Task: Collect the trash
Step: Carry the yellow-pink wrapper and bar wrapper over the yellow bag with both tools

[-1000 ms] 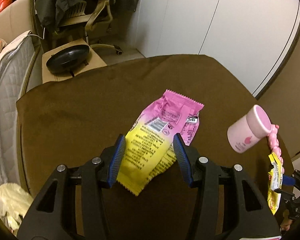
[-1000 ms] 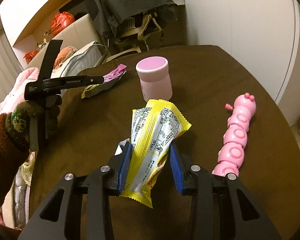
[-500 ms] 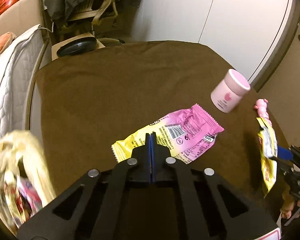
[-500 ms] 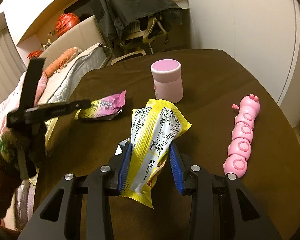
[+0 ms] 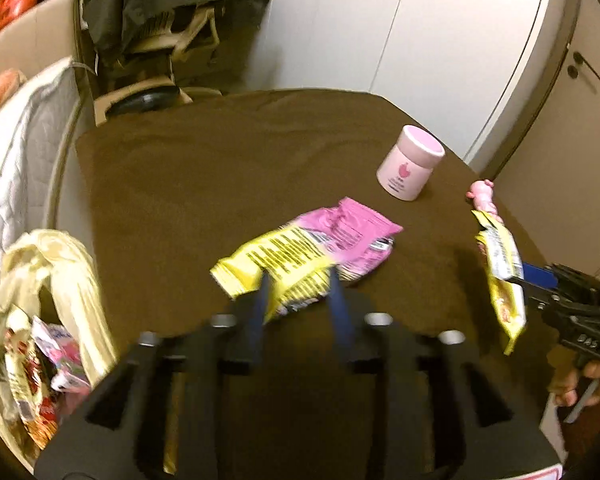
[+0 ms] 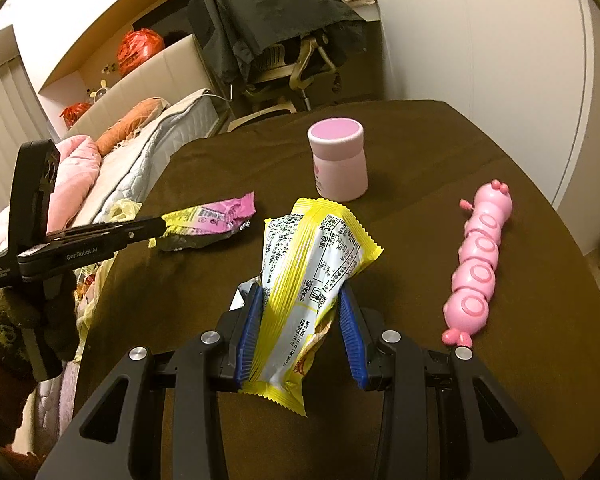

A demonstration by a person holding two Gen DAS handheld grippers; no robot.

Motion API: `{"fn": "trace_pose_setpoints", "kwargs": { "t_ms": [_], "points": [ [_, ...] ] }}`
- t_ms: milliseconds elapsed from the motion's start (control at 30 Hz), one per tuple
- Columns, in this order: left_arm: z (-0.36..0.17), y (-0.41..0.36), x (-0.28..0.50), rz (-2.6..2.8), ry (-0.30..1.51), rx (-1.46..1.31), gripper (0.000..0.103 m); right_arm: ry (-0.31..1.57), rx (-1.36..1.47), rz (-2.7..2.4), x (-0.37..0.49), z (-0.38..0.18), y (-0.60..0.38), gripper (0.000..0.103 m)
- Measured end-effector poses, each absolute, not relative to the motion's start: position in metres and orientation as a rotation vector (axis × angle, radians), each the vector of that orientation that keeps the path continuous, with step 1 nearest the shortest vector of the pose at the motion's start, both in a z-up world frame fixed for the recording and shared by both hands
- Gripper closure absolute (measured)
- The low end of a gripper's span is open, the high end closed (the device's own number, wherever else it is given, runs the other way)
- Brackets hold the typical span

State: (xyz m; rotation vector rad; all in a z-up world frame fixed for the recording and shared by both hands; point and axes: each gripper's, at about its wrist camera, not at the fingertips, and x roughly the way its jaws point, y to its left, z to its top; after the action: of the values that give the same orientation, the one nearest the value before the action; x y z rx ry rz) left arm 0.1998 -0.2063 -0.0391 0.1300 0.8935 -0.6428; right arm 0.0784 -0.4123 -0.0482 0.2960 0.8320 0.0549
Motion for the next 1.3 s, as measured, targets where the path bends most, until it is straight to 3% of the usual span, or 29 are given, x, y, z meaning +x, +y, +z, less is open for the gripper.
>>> {"fn": "trace_pose_setpoints", "kwargs": {
  "t_ms": [67,133,200,400,833,867,933,1033,1100,1300],
  "points": [
    [-0.035,-0.205,0.204,-0.648,0.853,0.116,0.069,0.838,0.296,0.058,0.077,-0.050,-0.413,0.067],
    [-0.028,-0.204,0.210,-0.662,0.799,0.108,0.060,0.842,0.297,0.061,0.075,-0.052,-0.412,0.067],
    [-0.029,-0.208,0.221,-0.699,0.784,0.130,0.058,0.844,0.300,0.064,0.075,-0.053,-0.413,0.067],
    [-0.053,-0.226,0.217,-0.814,0.906,0.281,0.058,0.844,0.302,0.077,0.073,-0.054,-0.413,0.067],
    [-0.062,-0.242,0.191,-0.774,0.942,0.388,0.056,0.849,0.286,0.067,0.068,-0.055,-0.414,0.067],
    [-0.063,-0.243,0.190,-0.757,0.932,0.399,0.057,0.845,0.285,0.066,0.068,-0.053,-0.413,0.067],
    [-0.064,-0.245,0.184,-0.682,0.893,0.437,0.075,0.838,0.279,0.067,0.066,-0.049,-0.413,0.067],
    [-0.061,-0.235,0.177,-0.676,0.888,0.364,0.086,0.824,0.264,0.071,0.062,-0.041,-0.410,0.067],
    [-0.054,-0.225,0.171,-0.678,0.877,0.312,0.091,0.810,0.253,0.077,0.060,-0.034,-0.406,0.067],
    [-0.020,-0.194,0.143,-0.636,0.812,0.199,0.094,0.779,0.231,0.104,0.055,-0.016,-0.393,0.067]
  ]
}}
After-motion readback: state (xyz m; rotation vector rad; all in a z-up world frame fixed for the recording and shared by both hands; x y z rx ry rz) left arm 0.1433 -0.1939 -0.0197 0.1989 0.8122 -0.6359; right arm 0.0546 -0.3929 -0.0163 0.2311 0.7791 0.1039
